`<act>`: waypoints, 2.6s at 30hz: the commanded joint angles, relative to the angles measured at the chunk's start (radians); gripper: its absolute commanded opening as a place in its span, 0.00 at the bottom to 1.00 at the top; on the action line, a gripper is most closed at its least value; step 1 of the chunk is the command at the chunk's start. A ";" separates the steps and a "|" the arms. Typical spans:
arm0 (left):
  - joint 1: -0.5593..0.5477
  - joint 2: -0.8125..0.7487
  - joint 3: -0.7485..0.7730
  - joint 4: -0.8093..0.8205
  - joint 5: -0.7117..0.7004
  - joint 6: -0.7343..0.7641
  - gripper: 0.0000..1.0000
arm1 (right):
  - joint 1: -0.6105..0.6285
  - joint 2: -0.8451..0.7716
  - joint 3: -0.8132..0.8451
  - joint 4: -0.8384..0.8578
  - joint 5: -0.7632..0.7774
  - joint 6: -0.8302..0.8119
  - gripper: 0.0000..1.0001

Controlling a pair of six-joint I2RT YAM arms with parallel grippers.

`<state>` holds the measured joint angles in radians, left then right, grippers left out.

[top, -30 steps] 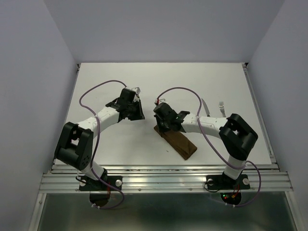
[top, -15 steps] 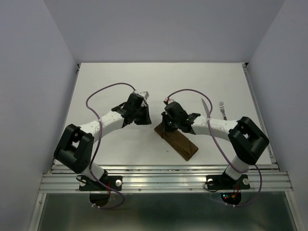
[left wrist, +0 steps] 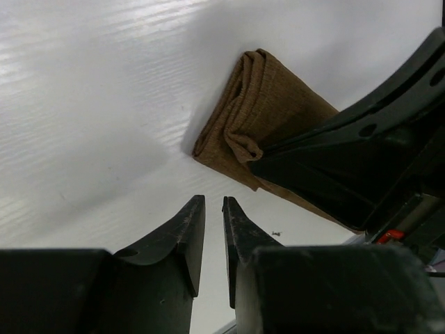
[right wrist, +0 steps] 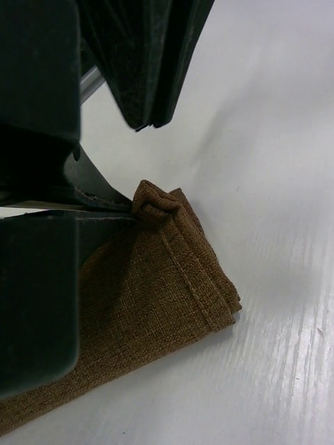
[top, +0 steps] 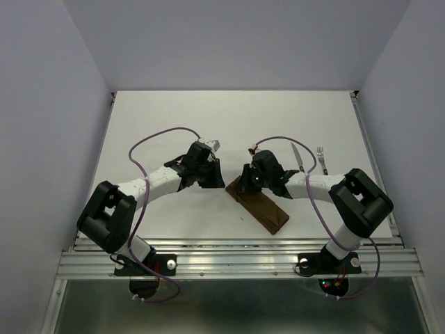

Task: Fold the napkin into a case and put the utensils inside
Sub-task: Pick up the top corner of the smaller rectangle folded napkin from the center of the board, then stuff the top corner of the smaller-rectangle-folded napkin into the folded napkin.

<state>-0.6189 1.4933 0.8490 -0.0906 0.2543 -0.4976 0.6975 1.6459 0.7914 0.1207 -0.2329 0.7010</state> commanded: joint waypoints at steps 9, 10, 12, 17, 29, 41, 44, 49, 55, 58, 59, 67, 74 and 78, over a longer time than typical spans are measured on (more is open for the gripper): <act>-0.090 0.059 0.022 0.081 0.008 -0.056 0.01 | -0.047 -0.012 -0.040 0.152 -0.151 0.061 0.01; -0.090 0.077 0.030 0.083 0.002 -0.056 0.00 | -0.056 -0.015 -0.041 0.152 -0.155 0.060 0.01; -0.088 0.096 0.036 0.083 -0.006 -0.053 0.00 | -0.056 -0.017 -0.043 0.152 -0.158 0.061 0.01; -0.088 0.143 0.076 0.118 -0.020 -0.045 0.00 | -0.056 -0.023 -0.044 0.152 -0.163 0.058 0.01; -0.085 0.232 0.098 0.124 -0.049 -0.044 0.00 | -0.075 -0.080 -0.070 0.106 -0.125 0.038 0.01; -0.084 0.231 0.082 0.120 -0.038 -0.035 0.00 | -0.102 -0.141 -0.121 0.054 -0.068 0.040 0.01; -0.084 0.228 0.090 0.117 -0.032 -0.027 0.00 | -0.112 -0.135 -0.124 0.050 -0.060 0.041 0.01; -0.082 0.225 0.101 0.103 -0.030 -0.013 0.00 | -0.112 -0.103 -0.116 0.048 -0.059 0.045 0.01; -0.084 0.220 0.107 0.092 -0.021 -0.006 0.00 | -0.142 -0.048 -0.097 0.056 -0.089 0.040 0.01; -0.082 0.214 0.110 0.092 -0.018 0.002 0.00 | -0.142 -0.034 -0.089 0.056 -0.094 0.034 0.01; -0.084 0.211 0.113 0.092 -0.017 0.008 0.00 | -0.142 -0.025 -0.084 0.056 -0.095 0.029 0.01; -0.111 0.186 0.157 0.013 -0.042 0.047 0.00 | -0.151 0.034 -0.075 0.060 -0.129 0.020 0.01; -0.163 0.217 0.234 -0.061 -0.153 0.039 0.08 | -0.161 0.032 -0.077 0.062 -0.125 0.022 0.01; -0.189 0.228 0.255 -0.087 -0.194 0.041 0.13 | -0.161 0.034 -0.072 0.063 -0.129 0.022 0.01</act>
<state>-0.7891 1.7306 1.0603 -0.1295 0.1265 -0.4732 0.5426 1.6611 0.7002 0.1947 -0.3676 0.7483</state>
